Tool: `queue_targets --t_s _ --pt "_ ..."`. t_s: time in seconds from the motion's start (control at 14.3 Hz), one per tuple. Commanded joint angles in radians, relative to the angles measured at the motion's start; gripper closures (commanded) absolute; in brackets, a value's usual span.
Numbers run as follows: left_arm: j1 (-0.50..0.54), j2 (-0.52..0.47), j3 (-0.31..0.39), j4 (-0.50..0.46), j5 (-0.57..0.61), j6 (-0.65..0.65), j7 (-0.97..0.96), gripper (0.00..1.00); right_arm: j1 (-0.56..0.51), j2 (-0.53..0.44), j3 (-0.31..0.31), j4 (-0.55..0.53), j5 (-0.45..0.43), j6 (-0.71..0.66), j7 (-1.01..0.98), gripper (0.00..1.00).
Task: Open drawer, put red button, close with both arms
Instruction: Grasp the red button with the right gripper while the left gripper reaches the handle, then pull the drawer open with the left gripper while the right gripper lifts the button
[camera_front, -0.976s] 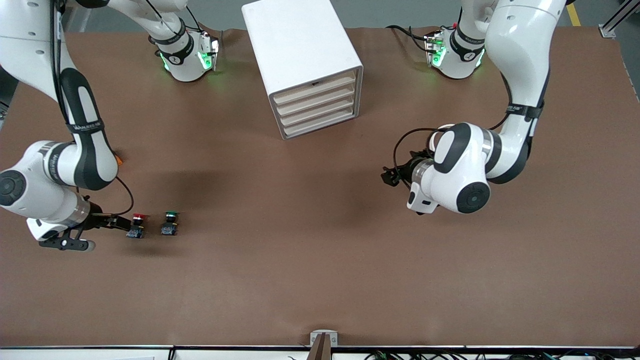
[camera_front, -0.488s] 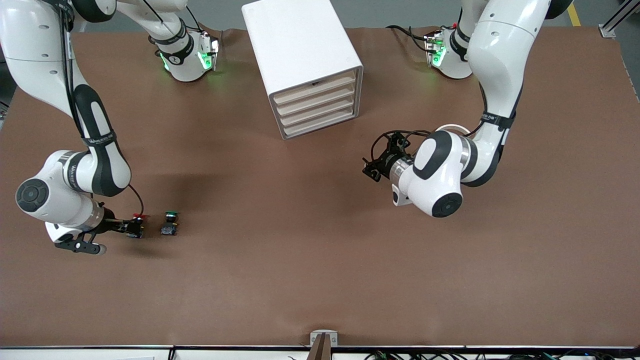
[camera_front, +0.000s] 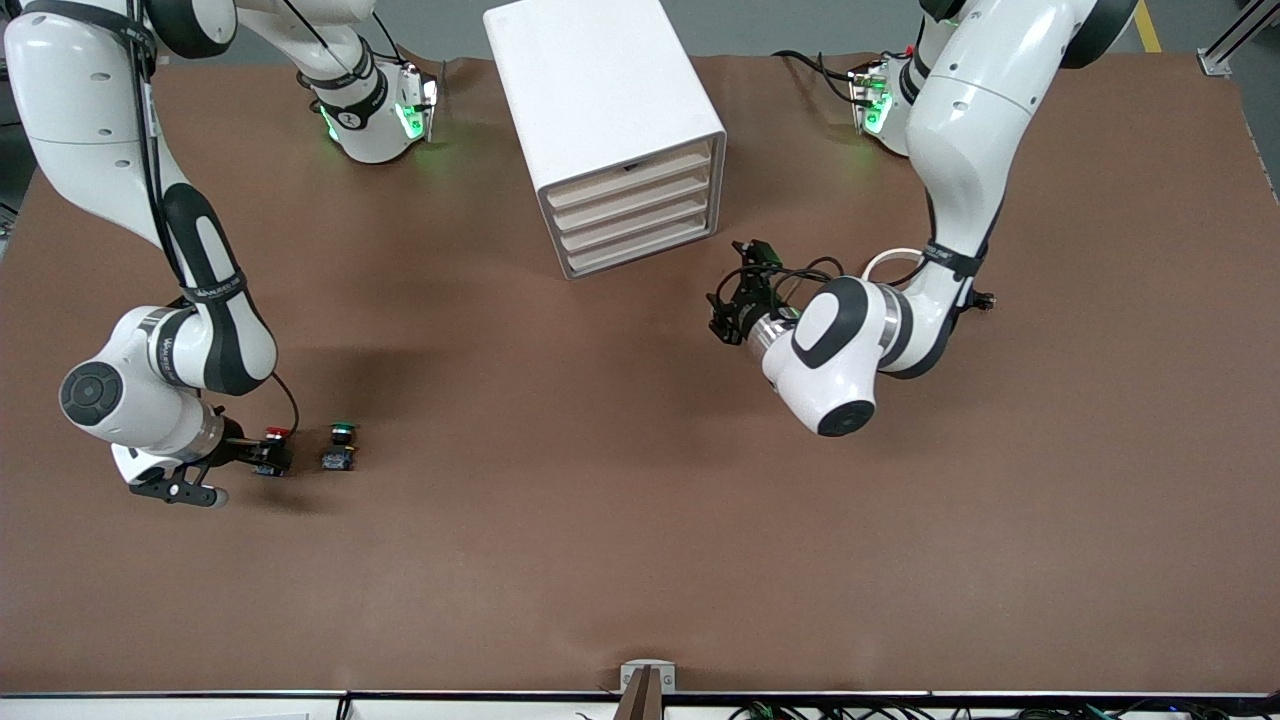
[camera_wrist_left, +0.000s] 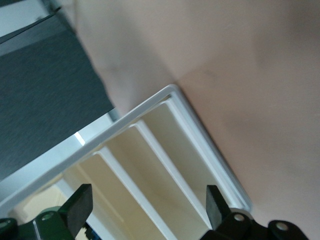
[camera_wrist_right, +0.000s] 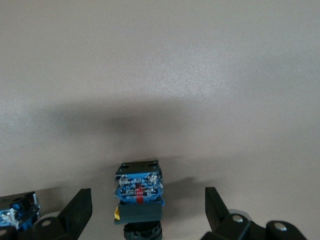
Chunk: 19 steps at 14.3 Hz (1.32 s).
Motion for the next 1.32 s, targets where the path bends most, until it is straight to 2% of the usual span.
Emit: queue_targets --t_s 0.0,0.21,0.7,0.77,0.84,1.05,1.11,1.25 --pt "-0.001 0.043 -0.051 0.019 -0.035 -0.055 -0.069 0.0 -0.009 -0.002 0.011 -0.011 0.013 0.013 0.005 0.0" --pt "-0.013 0.064 -0.078 0.013 -0.035 -0.075 -0.147 0.0 -0.007 0.007 0.014 -0.011 0.013 0.012 0.004 0.0" --pt "-0.059 0.103 -0.078 -0.01 -0.065 -0.139 -0.287 0.0 -0.012 0.011 0.016 -0.011 0.015 0.012 0.001 0.0" --pt "-0.059 0.104 -0.079 -0.015 -0.076 -0.139 -0.317 0.1 -0.01 0.011 0.016 -0.011 0.015 0.012 0.001 0.0" --pt "-0.061 0.107 -0.079 -0.017 -0.082 -0.139 -0.327 0.18 -0.012 0.011 0.016 -0.011 0.015 0.012 -0.002 0.14" --pt "-0.076 0.109 -0.079 -0.02 -0.095 -0.139 -0.328 0.43 -0.015 0.011 0.018 -0.011 0.015 0.01 -0.001 0.86" --pt "-0.082 0.109 -0.079 -0.024 -0.095 -0.139 -0.328 0.44 -0.016 0.011 0.018 -0.011 0.015 0.012 -0.001 1.0" --pt "-0.096 0.106 -0.079 -0.043 -0.096 -0.139 -0.328 0.47 -0.013 0.011 0.018 -0.013 0.034 0.009 -0.001 1.0"
